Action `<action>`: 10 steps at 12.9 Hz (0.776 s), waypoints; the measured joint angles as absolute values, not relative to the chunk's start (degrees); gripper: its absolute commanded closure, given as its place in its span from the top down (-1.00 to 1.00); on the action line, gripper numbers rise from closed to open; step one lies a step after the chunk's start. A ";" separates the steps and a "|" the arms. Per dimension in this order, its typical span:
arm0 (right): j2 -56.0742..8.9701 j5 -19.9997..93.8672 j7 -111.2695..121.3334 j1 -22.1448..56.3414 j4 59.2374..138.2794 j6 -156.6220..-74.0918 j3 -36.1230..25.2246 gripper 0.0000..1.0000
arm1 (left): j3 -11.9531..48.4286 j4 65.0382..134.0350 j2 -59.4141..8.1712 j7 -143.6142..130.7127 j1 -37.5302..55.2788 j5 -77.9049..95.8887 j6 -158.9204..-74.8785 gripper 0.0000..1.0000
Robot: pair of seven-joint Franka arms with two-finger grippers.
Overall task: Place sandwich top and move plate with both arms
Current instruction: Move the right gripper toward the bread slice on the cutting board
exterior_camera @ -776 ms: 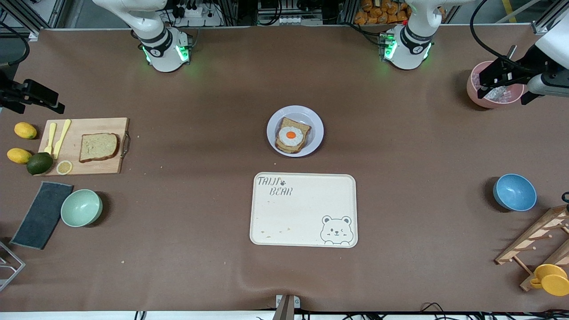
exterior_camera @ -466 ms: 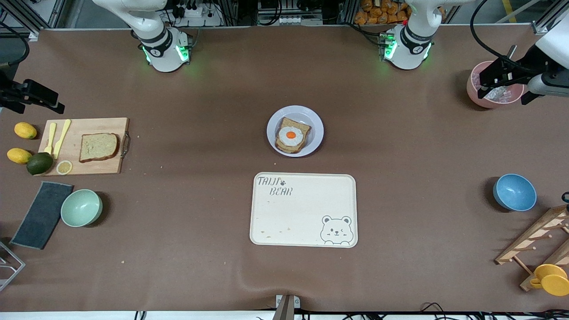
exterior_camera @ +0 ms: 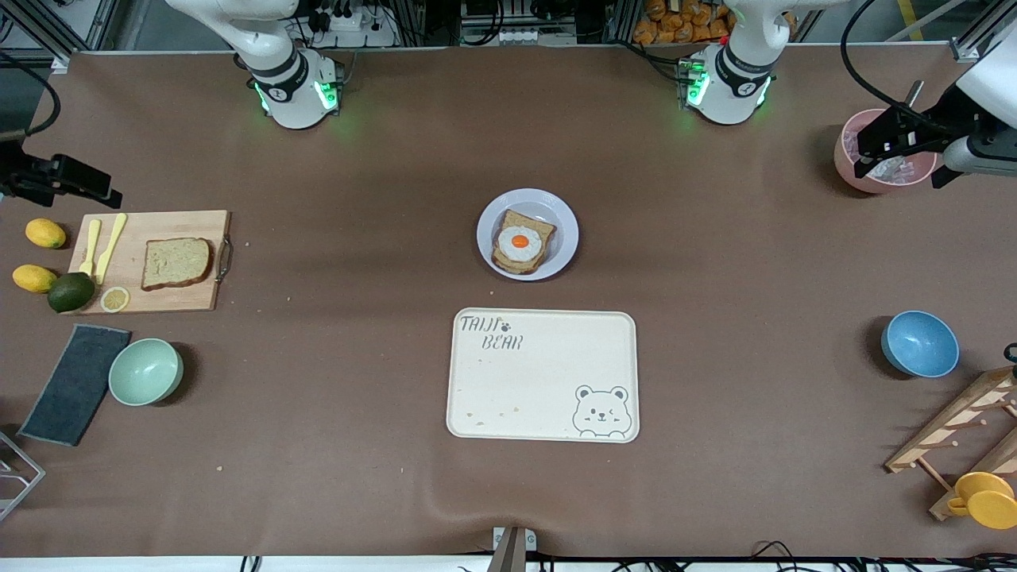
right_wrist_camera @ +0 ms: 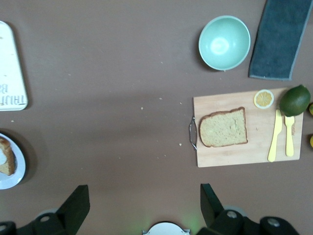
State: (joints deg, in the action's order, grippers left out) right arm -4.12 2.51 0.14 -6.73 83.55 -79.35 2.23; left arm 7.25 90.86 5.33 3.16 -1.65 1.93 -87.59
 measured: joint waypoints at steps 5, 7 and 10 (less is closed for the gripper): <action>-6.95 2.51 6.86 -12.87 89.76 -85.65 2.02 1.00 | 7.10 90.86 5.22 3.04 -2.74 2.31 -87.59 1.00; -7.54 2.60 11.32 -15.78 93.59 -88.84 1.98 1.00 | 7.16 90.85 5.21 3.01 -2.73 4.08 -87.59 1.00; -9.15 2.77 17.14 -20.11 98.49 -93.36 1.89 1.00 | 7.16 90.85 5.22 3.00 -2.78 4.52 -87.59 1.00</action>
